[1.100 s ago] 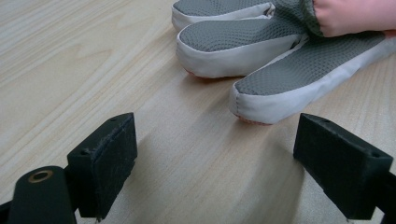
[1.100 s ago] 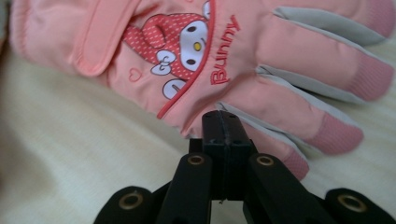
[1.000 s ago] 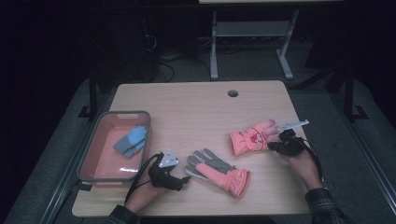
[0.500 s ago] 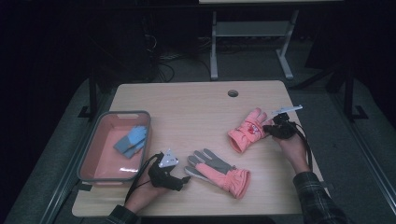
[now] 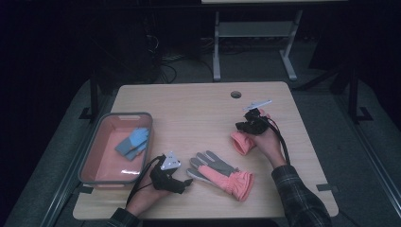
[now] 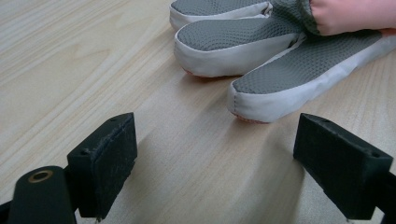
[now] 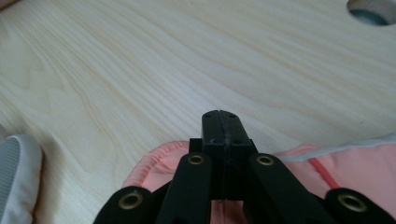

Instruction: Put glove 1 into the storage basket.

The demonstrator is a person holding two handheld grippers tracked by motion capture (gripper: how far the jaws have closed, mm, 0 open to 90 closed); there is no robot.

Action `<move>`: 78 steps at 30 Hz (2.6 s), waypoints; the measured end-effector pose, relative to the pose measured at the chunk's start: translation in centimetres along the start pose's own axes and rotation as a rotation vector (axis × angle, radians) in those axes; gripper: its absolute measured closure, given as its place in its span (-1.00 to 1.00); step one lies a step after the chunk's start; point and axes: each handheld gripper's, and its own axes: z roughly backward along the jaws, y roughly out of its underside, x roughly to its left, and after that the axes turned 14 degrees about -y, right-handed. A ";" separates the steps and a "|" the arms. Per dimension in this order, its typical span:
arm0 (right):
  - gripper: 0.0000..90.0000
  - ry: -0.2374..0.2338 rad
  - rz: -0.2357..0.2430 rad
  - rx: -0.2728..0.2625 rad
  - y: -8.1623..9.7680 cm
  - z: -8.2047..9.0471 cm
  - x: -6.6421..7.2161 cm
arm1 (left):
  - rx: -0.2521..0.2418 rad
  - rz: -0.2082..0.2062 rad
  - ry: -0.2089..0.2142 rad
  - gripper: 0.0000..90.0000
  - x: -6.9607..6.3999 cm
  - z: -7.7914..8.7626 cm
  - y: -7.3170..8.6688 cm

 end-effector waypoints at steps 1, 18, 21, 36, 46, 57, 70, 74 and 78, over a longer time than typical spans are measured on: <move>1.00 0.001 -0.007 0.013 0.1 -0.3 0.0 | -0.003 0.006 0.001 -0.72 -0.1 0.0 0.0; 1.00 -0.027 0.034 0.099 4.5 3.4 2.3 | -0.003 0.006 0.002 -0.72 -0.1 0.0 0.0; 1.00 -0.029 0.021 0.106 5.6 4.5 2.6 | -0.003 0.006 0.003 -0.72 -0.1 0.0 0.0; 0.76 0.015 -0.009 0.027 8.0 9.5 2.1 | -0.003 0.007 0.003 -0.72 -0.1 0.0 0.0; 0.03 0.133 -0.157 0.004 7.5 9.3 -1.5 | -0.004 0.004 0.002 -0.72 -0.1 0.0 0.0; 0.17 0.138 -0.218 0.079 8.1 7.0 -1.9 | -0.004 0.002 0.002 -0.72 -0.1 0.0 0.0; 0.85 0.106 -0.179 0.072 8.2 7.5 -1.9 | -0.007 0.010 0.004 -0.72 -0.1 0.0 0.0; 0.90 0.074 -0.167 0.051 8.2 8.1 -2.1 | -0.006 0.009 0.004 -0.72 -0.1 0.0 0.0; 0.90 0.037 -0.154 0.028 8.2 8.9 -2.3 | -0.006 0.010 0.004 -0.72 -0.1 0.0 0.0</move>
